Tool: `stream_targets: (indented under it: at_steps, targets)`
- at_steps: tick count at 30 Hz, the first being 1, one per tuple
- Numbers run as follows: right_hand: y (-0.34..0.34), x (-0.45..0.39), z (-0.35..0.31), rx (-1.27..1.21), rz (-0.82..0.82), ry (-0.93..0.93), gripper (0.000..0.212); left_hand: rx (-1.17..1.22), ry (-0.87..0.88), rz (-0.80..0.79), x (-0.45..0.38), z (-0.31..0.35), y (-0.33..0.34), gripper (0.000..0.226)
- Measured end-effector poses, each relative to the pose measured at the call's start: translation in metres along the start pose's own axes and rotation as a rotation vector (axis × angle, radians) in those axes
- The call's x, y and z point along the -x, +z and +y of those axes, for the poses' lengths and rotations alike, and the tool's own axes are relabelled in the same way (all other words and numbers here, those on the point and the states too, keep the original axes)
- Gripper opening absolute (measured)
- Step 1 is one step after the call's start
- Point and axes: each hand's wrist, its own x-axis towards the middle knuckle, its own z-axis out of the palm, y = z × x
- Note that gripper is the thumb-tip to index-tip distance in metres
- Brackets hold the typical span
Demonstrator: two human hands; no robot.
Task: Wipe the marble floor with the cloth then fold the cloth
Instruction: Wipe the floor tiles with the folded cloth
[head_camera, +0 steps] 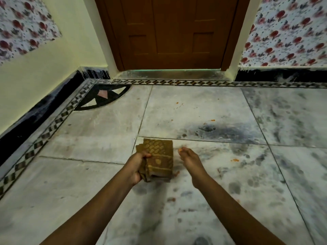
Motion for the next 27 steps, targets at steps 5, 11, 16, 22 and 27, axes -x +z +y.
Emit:
stream_targets:
  at_steps: [5, 11, 16, 22, 27]
  targets:
    - [-0.012, -0.026, -0.004, 0.309, 0.078, -0.083, 0.044, 0.048, 0.032, 0.069, -0.034, 0.02, -0.028, 0.019]
    - [0.001, -0.071, -0.016, 0.642, 0.111, -0.172, 0.051, -0.034, 0.218, 0.07, -0.067, 0.071, -0.022, 0.014]
    - [0.008, -0.136, -0.014, 0.838, 0.128, -0.277, 0.056, -0.243, 0.504, 0.128, -0.132, 0.11, 0.001, 0.03]
    - [-0.001, -0.23, -0.002, 1.108, 0.164, -0.368, 0.062, -0.763, 0.895, 0.353, -0.233, 0.152, 0.033, 0.042]
    - [0.0, -0.283, 0.022, 1.233, 0.18, -0.345, 0.074, -1.283, 0.789, 0.197, -0.312, 0.141, 0.046, 0.047]
